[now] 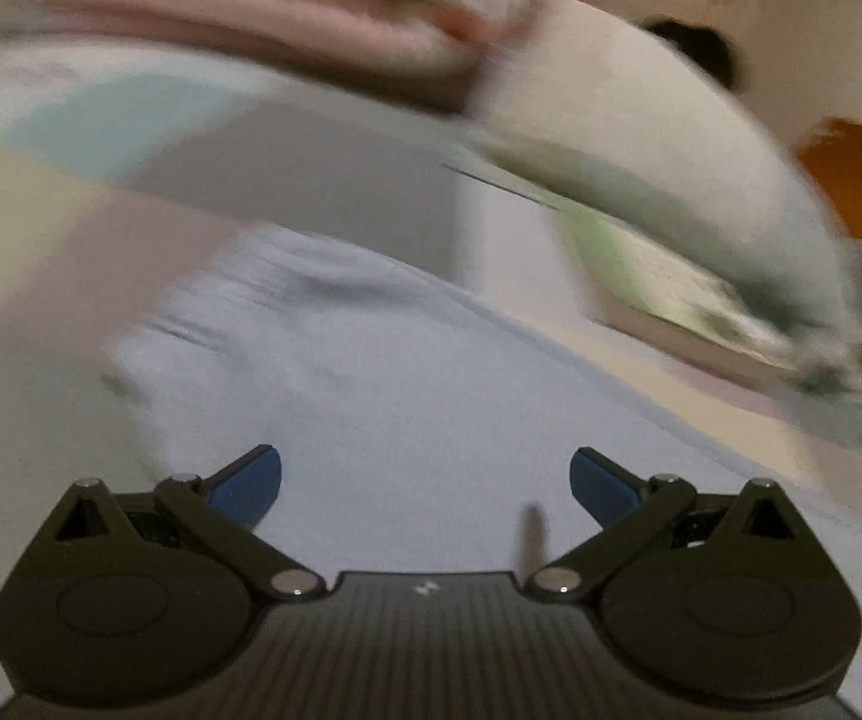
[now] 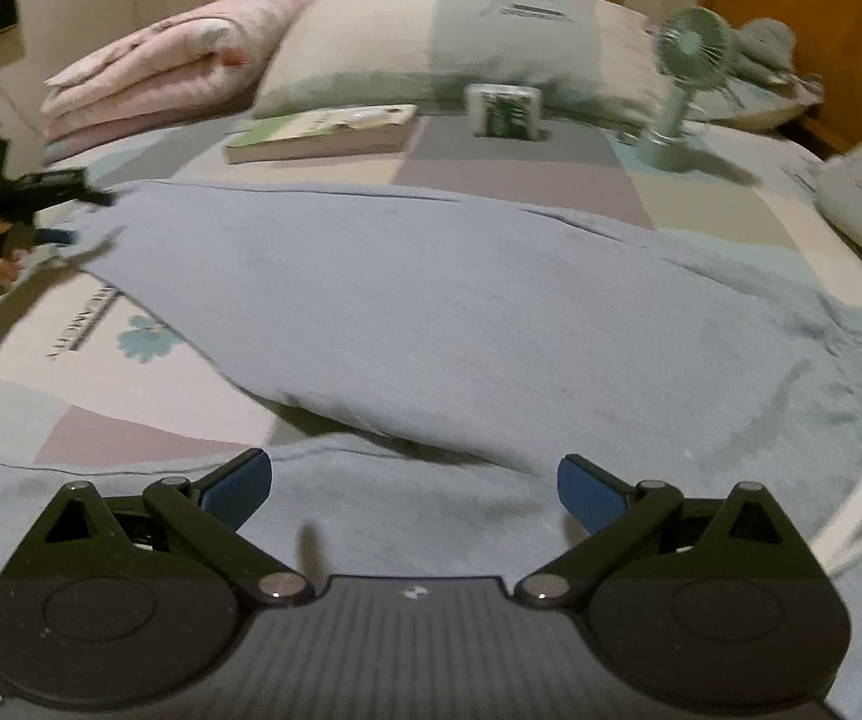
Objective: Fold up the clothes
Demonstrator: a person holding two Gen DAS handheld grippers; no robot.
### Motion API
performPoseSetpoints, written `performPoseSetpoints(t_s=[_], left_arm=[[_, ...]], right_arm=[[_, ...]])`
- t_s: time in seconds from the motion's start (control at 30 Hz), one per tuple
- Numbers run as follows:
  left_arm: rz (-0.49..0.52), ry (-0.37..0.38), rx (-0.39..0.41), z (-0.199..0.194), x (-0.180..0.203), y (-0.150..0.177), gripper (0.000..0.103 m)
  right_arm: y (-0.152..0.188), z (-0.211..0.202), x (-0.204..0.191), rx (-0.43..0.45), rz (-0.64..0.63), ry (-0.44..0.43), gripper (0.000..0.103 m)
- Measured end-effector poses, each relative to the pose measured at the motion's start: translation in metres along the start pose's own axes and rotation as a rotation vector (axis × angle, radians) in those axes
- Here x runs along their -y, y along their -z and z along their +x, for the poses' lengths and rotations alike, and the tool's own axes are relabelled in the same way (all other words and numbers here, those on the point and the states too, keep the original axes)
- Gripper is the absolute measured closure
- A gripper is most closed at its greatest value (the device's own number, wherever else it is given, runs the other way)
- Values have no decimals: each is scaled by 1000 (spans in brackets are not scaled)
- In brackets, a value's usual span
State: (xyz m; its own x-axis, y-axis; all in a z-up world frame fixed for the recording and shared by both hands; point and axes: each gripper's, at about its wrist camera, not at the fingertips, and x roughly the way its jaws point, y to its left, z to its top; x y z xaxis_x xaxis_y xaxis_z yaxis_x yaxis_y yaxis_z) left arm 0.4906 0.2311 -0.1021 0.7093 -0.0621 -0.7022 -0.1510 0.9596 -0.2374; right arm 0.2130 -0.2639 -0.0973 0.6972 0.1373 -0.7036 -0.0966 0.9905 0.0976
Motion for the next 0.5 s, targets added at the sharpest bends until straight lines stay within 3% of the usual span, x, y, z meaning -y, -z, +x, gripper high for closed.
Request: performPoseSetpoints(t_s=[0.03,0.07,0.27,0.37,0.5], left_arm=[[-6,-70,8,2,-4,-1,1],[-5,-78,14,-2,-3,-1,1],[28,-34,38,-32,16,-4,1],[136,7,24,-53,50,-3,1],[282,120,-34,-74,108,15,1]], right_arm=[[2,-1,4,2,18,9,0],[4,-3,9,4,41,14,0],[10,-27,26,21,93,58,0],[11,-44,29,45,107,57,0],[14,-64,28,70,107,38,0]])
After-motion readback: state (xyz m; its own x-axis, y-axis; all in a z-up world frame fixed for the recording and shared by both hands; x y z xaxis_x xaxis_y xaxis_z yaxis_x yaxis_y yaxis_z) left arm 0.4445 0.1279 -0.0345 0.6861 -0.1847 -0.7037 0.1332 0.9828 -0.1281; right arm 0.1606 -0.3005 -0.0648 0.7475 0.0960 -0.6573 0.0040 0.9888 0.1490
